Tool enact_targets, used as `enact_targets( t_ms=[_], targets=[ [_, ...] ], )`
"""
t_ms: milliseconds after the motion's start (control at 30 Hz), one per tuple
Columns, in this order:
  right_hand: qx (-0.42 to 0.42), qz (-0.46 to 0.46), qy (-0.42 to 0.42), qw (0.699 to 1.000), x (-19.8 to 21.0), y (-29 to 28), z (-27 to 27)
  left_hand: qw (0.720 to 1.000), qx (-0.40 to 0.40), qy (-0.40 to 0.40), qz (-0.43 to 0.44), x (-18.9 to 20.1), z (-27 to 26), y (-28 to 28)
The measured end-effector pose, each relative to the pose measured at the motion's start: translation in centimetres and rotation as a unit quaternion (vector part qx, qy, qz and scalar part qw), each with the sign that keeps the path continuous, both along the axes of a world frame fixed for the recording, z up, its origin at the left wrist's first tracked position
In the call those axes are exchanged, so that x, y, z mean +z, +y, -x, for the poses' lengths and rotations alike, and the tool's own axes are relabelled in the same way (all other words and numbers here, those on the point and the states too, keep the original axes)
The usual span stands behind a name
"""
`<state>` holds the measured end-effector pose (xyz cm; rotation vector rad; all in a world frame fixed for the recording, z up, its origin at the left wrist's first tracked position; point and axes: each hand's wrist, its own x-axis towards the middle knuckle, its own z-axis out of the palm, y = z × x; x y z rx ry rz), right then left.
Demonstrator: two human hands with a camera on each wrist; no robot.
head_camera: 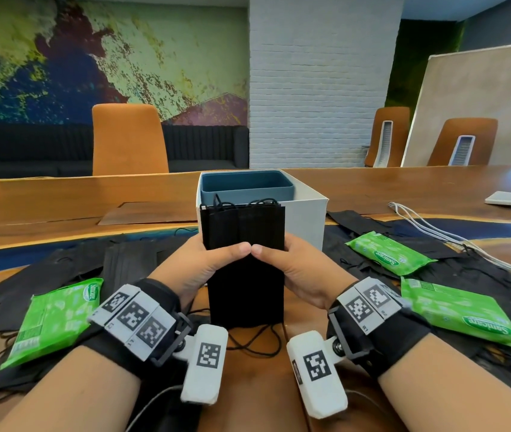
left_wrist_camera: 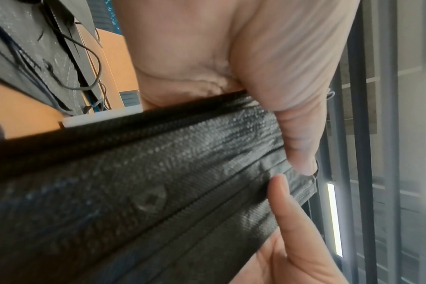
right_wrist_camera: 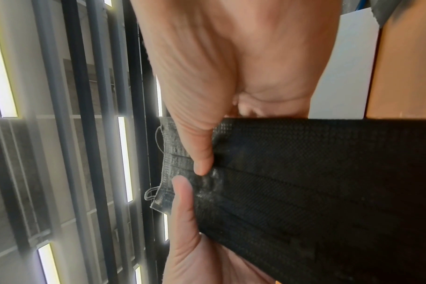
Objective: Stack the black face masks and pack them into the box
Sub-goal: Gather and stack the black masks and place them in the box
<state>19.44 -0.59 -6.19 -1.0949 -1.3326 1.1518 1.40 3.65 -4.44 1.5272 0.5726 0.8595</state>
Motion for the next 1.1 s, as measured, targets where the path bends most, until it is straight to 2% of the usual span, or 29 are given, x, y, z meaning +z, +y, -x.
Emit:
enact_targets(
  t_ms=[200,333,500,700,1000,1100],
  targets=[
    [-0.007,-0.023,0.021,1.0,0.1,-0.1,0.2,1.0,-0.018,0.005,-0.007,0.0,-0.2,-0.4],
    [-0.003,-0.038,0.001,0.999,0.2,-0.2,0.2,1.0,-0.028,-0.001,0.001,0.1,-0.1,-0.5],
    [-0.005,-0.035,0.002,0.999,0.2,-0.1,0.2,0.999,-0.039,-0.031,0.005,0.6,0.3,-0.6],
    [-0.031,-0.061,-0.051,0.996,0.4,-0.5,0.7,0.998,-0.038,-0.048,0.032,0.6,0.1,-0.8],
    [-0.02,-0.069,-0.061,0.996,0.5,-0.8,1.1,0.999,-0.025,0.042,-0.002,0.0,-0.8,-1.6],
    [-0.034,-0.066,-0.056,0.996,0.5,-0.6,0.7,0.999,0.006,0.052,-0.005,0.1,-0.8,-1.5]
  ],
)
